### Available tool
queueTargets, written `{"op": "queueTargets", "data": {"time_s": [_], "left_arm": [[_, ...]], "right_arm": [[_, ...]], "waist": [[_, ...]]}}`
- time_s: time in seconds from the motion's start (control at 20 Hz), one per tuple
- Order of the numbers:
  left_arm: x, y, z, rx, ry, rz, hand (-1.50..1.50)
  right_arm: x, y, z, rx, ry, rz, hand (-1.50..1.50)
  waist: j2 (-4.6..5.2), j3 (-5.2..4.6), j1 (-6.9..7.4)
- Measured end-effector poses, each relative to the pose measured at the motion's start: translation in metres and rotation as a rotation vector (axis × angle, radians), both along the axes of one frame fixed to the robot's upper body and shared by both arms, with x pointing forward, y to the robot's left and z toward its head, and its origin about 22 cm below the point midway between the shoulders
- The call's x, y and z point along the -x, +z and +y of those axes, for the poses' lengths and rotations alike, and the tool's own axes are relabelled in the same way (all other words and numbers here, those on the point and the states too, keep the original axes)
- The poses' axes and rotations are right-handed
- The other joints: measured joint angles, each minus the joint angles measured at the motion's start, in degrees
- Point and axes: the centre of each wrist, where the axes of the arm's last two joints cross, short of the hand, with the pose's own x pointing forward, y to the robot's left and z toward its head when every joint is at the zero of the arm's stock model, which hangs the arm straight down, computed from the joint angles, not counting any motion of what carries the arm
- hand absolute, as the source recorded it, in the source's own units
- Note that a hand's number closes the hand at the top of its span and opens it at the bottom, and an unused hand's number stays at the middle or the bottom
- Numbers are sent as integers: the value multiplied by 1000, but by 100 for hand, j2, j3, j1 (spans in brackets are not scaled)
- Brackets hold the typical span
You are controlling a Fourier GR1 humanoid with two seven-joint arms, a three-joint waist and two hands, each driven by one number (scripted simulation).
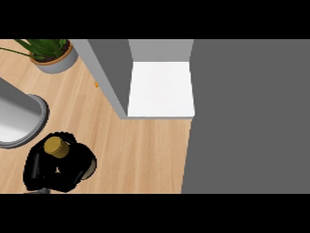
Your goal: Pick up the wine, place it into the cabinet and close the cabinet
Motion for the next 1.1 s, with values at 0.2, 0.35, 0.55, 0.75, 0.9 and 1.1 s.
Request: {"op": "queueTargets", "data": {"time_s": [0.2, 0.35, 0.55, 0.75, 0.9, 1.1], "left_arm": [[-2, 29, -9, 59, -46, -31, 150], [-8, 51, -18, 80, -77, -35, 150], [-9, 82, -34, 85, -118, -33, 150], [-12, 105, -52, 73, -148, -18, 150], [-12, 129, -72, 68, -176, -10, 150], [-13, 144, -99, 79, -221, -7, 150]], "right_arm": [[-2, 3, -2, 9, -14, 3, -150], [-3, 3, 1, 0, -2, 1, -150], [-5, 5, -3, 13, -17, -4, -150], [-4, 3, -2, 6, -12, -5, -150], [-5, 4, -2, 5, -7, -3, -150], [-4, 2, -1, -4, -2, 1, -150]], "waist": [[-5, 1, 19], [-3, 1, 14], [-1, 2, 13], [2, 1, 1], [1, 2, -3], [4, 1, -15]]}}
